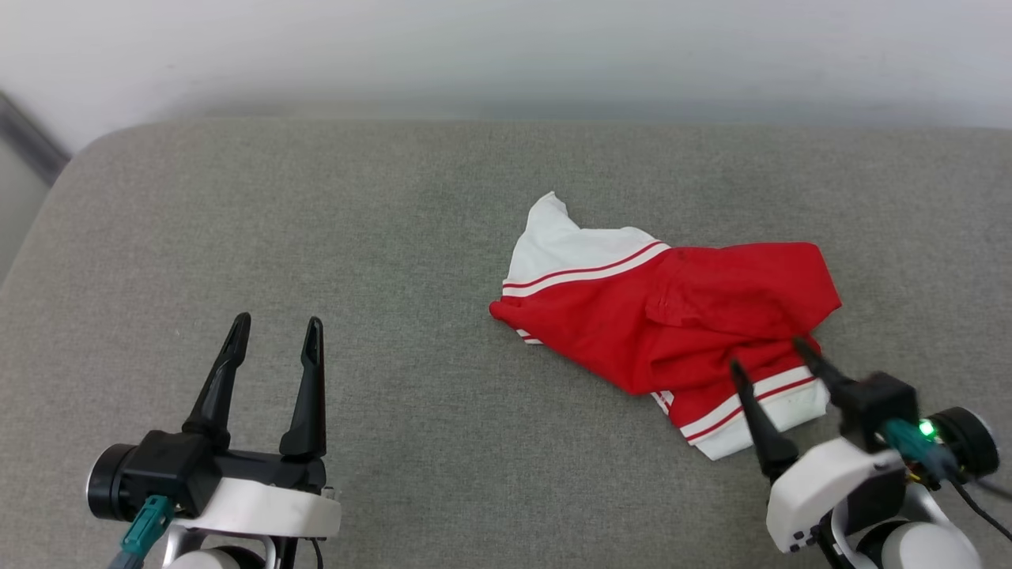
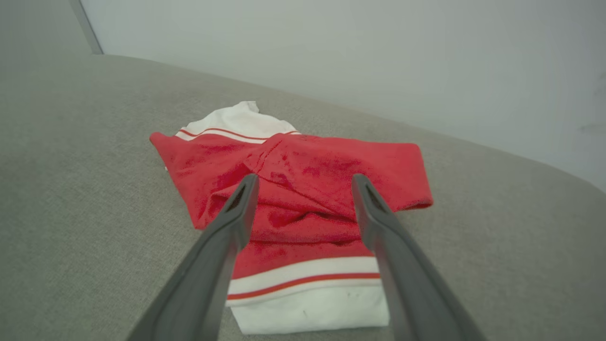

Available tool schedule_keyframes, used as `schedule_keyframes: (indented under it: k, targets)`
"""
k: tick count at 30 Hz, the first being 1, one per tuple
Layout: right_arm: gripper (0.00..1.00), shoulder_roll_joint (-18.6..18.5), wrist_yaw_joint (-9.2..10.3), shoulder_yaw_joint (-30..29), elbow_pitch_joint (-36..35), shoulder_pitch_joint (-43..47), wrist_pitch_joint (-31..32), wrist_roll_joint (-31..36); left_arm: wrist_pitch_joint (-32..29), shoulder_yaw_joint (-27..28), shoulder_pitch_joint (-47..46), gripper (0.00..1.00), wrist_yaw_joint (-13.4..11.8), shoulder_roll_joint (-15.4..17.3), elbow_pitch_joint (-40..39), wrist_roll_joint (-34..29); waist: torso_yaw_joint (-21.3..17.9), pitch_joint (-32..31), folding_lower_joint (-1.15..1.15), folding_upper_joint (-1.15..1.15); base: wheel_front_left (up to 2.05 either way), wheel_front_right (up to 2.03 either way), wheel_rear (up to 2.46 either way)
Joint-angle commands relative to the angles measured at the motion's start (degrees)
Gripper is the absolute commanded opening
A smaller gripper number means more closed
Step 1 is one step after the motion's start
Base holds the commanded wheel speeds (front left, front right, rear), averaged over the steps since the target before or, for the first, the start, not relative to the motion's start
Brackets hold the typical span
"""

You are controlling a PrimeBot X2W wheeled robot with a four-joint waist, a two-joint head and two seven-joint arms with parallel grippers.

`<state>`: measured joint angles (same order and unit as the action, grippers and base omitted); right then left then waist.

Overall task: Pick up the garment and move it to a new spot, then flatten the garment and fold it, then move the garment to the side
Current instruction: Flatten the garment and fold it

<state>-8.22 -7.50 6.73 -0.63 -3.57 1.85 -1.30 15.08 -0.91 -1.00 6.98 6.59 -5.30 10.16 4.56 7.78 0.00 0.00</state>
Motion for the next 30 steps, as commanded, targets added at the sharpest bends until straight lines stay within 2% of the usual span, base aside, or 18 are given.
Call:
schedule_keyframes:
  k: [1,3,6,8,10,15,18,26,27,28,29,30]
  targets:
    - [1.0,-3.0,0.02,2.7,-0.6,-1.1,8.0,-3.7,0.1,0.2,-0.9,1.0,0.2,-0.3,0.2,-0.3,0.4,1.1,0.0,0.0,0.0,0.0,0.0]
    - [1.0,-7.3,0.02,7.0,-2.1,-1.8,18.6,-8.0,0.1,0.0,-1.4,1.0,0.3,-0.6,0.4,-0.4,0.8,1.9,0.0,0.0,0.0,0.0,0.0]
    - [1.0,-11.0,0.01,10.1,-4.6,-2.9,32.8,-15.4,0.1,-0.6,-2.3,1.0,0.4,-0.9,0.8,-0.7,1.8,3.2,0.0,0.0,0.0,0.0,0.0]
    - [1.0,-13.3,0.02,11.6,-6.0,-3.9,39.6,-17.8,0.1,-1.1,-3.0,1.0,0.4,-1.1,1.0,-0.9,2.7,4.0,0.0,0.0,0.0,0.0,0.0]
    - [1.0,-14.4,0.01,12.1,-6.4,-5.3,43.5,-19.0,0.1,-1.5,-3.6,1.0,0.4,-1.4,1.1,-0.8,3.6,4.8,0.0,0.0,0.0,0.0,0.0]
    - [1.0,-15.9,0.02,13.2,-4.1,-7.2,46.5,-18.1,0.1,-2.1,-4.5,1.0,0.5,-1.6,1.6,-0.6,5.8,6.3,0.0,0.0,0.0,0.0,0.0]
    - [1.0,-16.7,0.02,13.6,-1.3,-8.3,45.9,-16.1,0.1,-2.5,-5.2,1.0,0.5,-1.6,1.8,-0.4,7.4,7.2,0.0,0.0,0.0,0.0,0.0]
    - [1.0,-16.1,0.02,15.6,7.5,-7.8,44.0,-14.8,0.1,-2.9,-5.2,1.0,0.5,-1.6,2.2,0.1,9.7,8.7,0.0,0.0,0.0,0.0,0.0]
    - [0.75,-16.4,0.02,16.5,8.5,-7.6,44.1,-14.8,0.1,-2.8,-5.2,1.0,0.5,-1.6,2.3,0.2,9.7,8.7,0.0,0.0,0.0,0.0,0.0]
    - [0.33,-16.7,0.02,17.3,9.2,-7.6,43.9,-14.8,0.1,-2.8,-5.2,1.0,0.5,-1.6,2.4,0.2,9.6,8.7,0.0,0.0,0.0,0.0,0.0]
    - [0.0,-17.2,0.02,18.1,9.7,-7.8,43.7,-14.8,0.1,-2.8,-5.1,1.0,0.5,-1.5,2.6,0.2,9.4,8.5,0.0,0.0,0.0,0.0,0.0]
    - [0.0,-17.8,0.02,18.9,10.1,-7.8,43.4,-15.2,0.1,-2.8,-5.0,1.0,0.5,-1.5,2.8,0.2,9.1,8.2,0.0,0.0,0.0,0.0,0.0]
